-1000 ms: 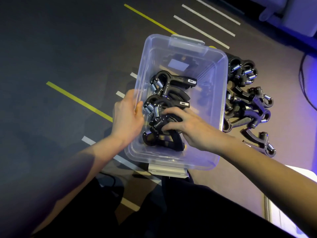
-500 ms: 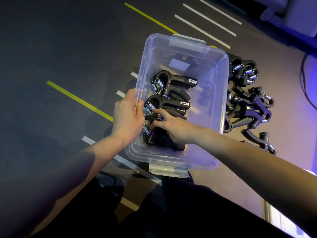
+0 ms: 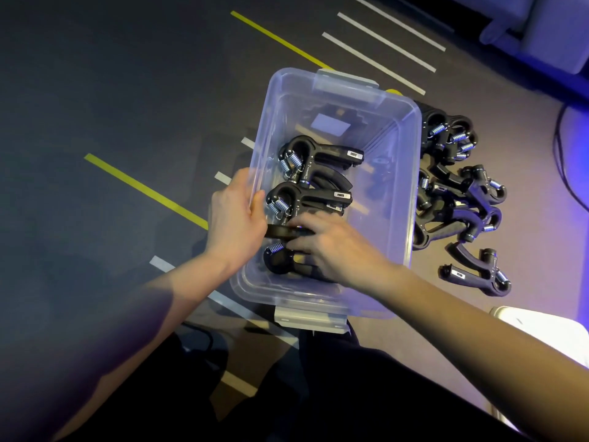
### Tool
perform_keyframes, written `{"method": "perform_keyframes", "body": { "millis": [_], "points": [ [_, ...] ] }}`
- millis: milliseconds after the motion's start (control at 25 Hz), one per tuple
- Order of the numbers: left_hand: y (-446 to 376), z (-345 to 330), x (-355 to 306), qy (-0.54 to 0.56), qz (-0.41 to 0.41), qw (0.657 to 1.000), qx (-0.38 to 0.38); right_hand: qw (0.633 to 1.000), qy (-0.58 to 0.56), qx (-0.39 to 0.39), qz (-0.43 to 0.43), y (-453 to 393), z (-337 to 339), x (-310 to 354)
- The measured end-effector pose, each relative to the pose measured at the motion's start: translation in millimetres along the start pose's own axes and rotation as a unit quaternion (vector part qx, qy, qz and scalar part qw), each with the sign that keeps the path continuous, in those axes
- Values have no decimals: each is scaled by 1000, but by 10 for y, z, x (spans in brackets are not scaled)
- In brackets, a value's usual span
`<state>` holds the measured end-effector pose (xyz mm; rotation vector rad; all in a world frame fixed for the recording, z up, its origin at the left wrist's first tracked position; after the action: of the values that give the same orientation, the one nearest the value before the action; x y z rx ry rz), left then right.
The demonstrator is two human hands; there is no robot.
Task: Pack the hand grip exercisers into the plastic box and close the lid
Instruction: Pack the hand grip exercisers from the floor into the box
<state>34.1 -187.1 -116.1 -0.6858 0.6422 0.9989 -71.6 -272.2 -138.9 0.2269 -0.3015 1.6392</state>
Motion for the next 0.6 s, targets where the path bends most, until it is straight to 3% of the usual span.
{"method": "perform_keyframes", "body": {
  "millis": [80,240,320,440,520,600],
  "points": [
    [2,-3,2,-2,4,1000,-1,998,30,47,13,111,-215,60],
    [16,7,-11,-6,4,1000,-1,994,-24,110,-14,193,-247,91],
    [6,7,-18,-3,4,1000,0,991,-57,115,-37,191,-117,112],
    [6,12,-12,-6,6,1000,0,994,-10,105,-30,215,15,204],
    [18,16,-10,-2,4,1000,2,982,-12,178,-62,294,-104,199],
    [28,24,-4,1,6,1000,1,945,-90,289,-125,383,-299,191]
  ]
}}
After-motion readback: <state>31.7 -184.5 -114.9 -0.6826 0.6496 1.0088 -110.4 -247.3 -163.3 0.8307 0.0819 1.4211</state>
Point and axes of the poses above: each hand's wrist, its own y-axis away from the middle knuckle, its own z-axis out of the back of the hand, x = y × z, the point moved 8 cm from there along -y, towards the middle knuckle, and after that the axes turned 10 degrees about -x, right-handed, at the moved point
